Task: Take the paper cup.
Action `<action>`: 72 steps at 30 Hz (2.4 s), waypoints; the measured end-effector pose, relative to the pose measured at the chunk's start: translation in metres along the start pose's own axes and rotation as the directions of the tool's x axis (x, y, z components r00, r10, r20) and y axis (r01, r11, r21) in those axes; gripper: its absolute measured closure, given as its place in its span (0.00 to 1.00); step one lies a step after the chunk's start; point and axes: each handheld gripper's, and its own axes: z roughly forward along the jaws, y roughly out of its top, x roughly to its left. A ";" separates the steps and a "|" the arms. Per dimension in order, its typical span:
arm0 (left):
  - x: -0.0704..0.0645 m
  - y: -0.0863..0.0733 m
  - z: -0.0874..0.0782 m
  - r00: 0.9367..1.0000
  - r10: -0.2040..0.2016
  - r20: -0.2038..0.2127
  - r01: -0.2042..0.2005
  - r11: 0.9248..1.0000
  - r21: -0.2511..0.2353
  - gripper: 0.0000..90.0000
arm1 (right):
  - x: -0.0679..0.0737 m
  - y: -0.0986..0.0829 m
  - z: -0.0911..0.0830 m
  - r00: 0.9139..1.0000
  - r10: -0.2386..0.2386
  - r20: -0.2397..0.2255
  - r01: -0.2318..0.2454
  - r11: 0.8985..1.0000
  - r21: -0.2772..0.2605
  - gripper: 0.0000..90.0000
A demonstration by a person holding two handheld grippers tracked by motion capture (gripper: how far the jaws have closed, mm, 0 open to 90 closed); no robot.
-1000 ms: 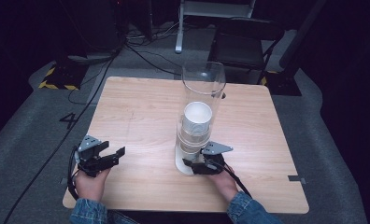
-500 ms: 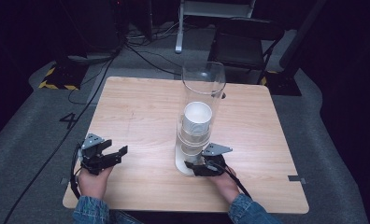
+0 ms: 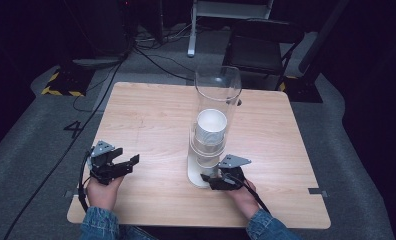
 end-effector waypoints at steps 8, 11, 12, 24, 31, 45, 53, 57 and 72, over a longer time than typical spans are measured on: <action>-0.001 0.004 0.008 1.000 0.009 0.010 -0.009 1.000 0.008 0.31 | -0.007 -0.006 -0.012 0.999 0.012 0.031 -0.012 1.000 0.010 0.38; -0.002 0.005 0.011 1.000 0.012 0.012 -0.012 1.000 0.007 0.31 | -0.009 -0.008 -0.014 0.999 0.016 0.042 -0.017 1.000 0.013 0.38; -0.003 0.006 0.013 1.000 0.009 0.020 -0.010 1.000 0.005 0.31 | -0.011 -0.009 -0.017 0.998 0.019 0.053 -0.020 1.000 0.020 0.38; -0.006 0.014 0.024 0.999 0.025 0.038 -0.025 1.000 0.012 0.31 | -0.020 -0.015 -0.034 0.995 0.039 0.093 -0.040 0.999 0.014 0.38; -0.006 0.017 0.028 0.999 0.031 0.043 -0.031 0.999 0.010 0.31 | -0.023 -0.015 -0.044 0.993 0.046 0.107 -0.046 0.999 0.002 0.38; -0.005 0.015 0.024 0.999 0.022 0.029 -0.023 1.000 0.007 0.31 | -0.045 0.000 -0.071 0.985 0.065 0.161 -0.055 0.996 -0.067 0.38; -0.004 0.011 0.020 1.000 0.022 0.022 -0.022 1.000 0.016 0.31 | -0.063 0.007 -0.087 0.976 0.113 0.187 -0.092 0.989 -0.116 0.38; -0.003 0.009 0.018 1.000 0.018 0.017 -0.019 1.000 0.017 0.31 | -0.073 0.008 -0.093 0.970 0.135 0.203 -0.110 0.986 -0.128 0.38; 0.001 0.000 0.009 1.000 0.009 -0.003 -0.009 0.999 0.035 0.31 | -0.124 0.000 -0.099 0.928 0.202 0.312 -0.175 0.978 -0.115 0.38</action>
